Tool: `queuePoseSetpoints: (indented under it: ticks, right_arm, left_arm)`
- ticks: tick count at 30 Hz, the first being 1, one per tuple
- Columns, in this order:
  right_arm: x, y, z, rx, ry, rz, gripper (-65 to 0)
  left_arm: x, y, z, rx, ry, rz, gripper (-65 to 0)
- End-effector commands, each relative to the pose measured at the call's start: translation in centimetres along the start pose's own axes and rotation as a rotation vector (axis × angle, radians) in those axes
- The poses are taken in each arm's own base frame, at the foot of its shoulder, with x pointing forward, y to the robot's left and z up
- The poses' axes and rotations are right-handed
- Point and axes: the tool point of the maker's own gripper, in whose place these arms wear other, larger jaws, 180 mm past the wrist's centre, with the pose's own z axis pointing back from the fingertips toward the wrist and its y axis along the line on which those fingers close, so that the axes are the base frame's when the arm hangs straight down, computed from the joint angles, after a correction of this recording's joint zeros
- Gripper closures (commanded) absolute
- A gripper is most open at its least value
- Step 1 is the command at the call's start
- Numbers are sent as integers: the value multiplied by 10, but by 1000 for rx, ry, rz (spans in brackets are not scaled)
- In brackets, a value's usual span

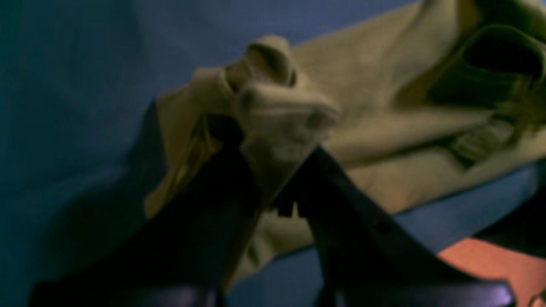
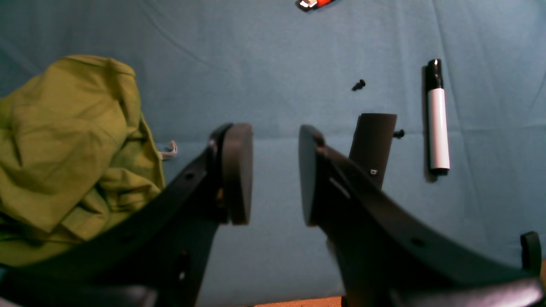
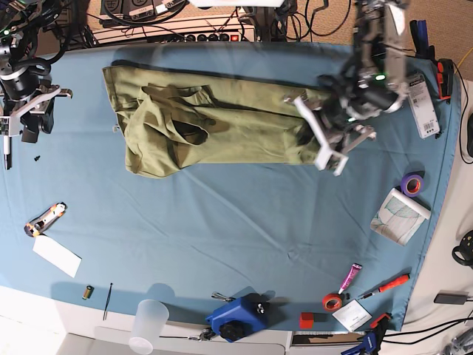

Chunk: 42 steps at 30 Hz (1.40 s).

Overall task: Layout the t-shirt on the table in an organized manner, then fold the t-shirt properly
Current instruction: 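Fold the sleeve end with the left gripper over toward the right gripper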

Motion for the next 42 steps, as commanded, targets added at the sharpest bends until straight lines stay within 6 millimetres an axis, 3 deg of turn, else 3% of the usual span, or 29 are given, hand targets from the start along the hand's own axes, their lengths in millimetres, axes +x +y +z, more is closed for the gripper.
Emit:
queuePoseSetpoints:
  ticks: [1,7,10,17,21,22,24,26,32,37,42]
  right_arm:
    - [13,-2,3,-5,-47,13,-190]
    - [13,-2,3,-5,-49,13,-190]
    - [14,-2,3,-4,-50,13,-190]
    - [14,-2,3,-4,-51,13,-190]
    - [14,-2,3,-4,-52,13,-190]
    - [14,-2,3,-5,-51,13,-190]
    - [14,-2,3,-4,-52,13,-190]
    - [14,-2,3,-4,-52,13,-190]
    - [14,-2,3,-4,-55,12,-190]
    - [14,-2,3,-5,-54,13,-190]
    - [14,-2,3,-7,-54,14,-190]
  left_arm:
    - [15,-13,-1,-19,-51,-6,0]
    - [35,-57,-13,-22,-105,-76,0]
    - [40,-64,-16,26,-115,-84,0]
    - [23,-83,-31,21,-53,-137,0]
    - [25,-88,-33,5,-75,-145,0]
    - [27,-89,-33,4,-85,-147,-37]
    - [30,-89,-33,3,-95,-147,-183]
    - [35,-93,-31,-16,-111,-135,-267]
    - [78,-118,-5,-109,-252,-63,-275]
    - [92,-102,12,-14,-305,-109,-275]
    - [64,-54,3,214,-192,-136,-271]
